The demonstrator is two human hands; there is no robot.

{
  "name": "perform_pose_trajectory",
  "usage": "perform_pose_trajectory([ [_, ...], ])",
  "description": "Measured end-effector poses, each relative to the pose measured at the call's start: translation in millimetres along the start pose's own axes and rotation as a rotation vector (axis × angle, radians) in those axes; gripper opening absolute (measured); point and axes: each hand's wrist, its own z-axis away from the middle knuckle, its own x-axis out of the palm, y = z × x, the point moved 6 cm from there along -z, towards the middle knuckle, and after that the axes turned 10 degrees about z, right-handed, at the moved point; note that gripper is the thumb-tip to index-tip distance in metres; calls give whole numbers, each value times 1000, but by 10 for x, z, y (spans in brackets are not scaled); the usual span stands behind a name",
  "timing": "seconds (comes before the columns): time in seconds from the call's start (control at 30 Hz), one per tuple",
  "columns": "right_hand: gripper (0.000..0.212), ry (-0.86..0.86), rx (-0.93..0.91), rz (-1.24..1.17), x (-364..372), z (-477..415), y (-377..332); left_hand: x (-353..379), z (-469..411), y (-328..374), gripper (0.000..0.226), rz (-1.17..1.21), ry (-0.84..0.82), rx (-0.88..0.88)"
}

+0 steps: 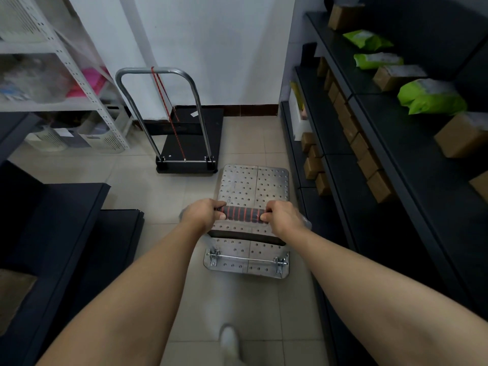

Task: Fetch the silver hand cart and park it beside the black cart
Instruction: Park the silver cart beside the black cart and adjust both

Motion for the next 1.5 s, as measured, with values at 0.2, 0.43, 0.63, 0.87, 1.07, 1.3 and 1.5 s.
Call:
perform_pose_trajectory([
  [0.2,22,24,49,-32,-100,-184,22,-97,-198,125,39,-31,4,32],
  [0.43,22,38,87,-50,-243,-483,32,-212,-466,272,37,-102,-21,58],
  [0.63,25,44,141,20,-338,-727,66,-296,-649,446,34,-141,-18,89],
  [0.87,26,12,172,-52,-433,-1100,167,-385,-937,692,35,-178,-47,116],
  [1.07,26,6,220,-95,-581,-1380,252,-466,-1156,901,28,-226,-59,147],
  [1.3,23,23,203,-95,-676,-1651,340,-522,-1383,1057,30,-261,-55,149],
  [1.5,20,20,169,-84,-792,-1872,413,-516,-1583,1179,27,-246,-71,125],
])
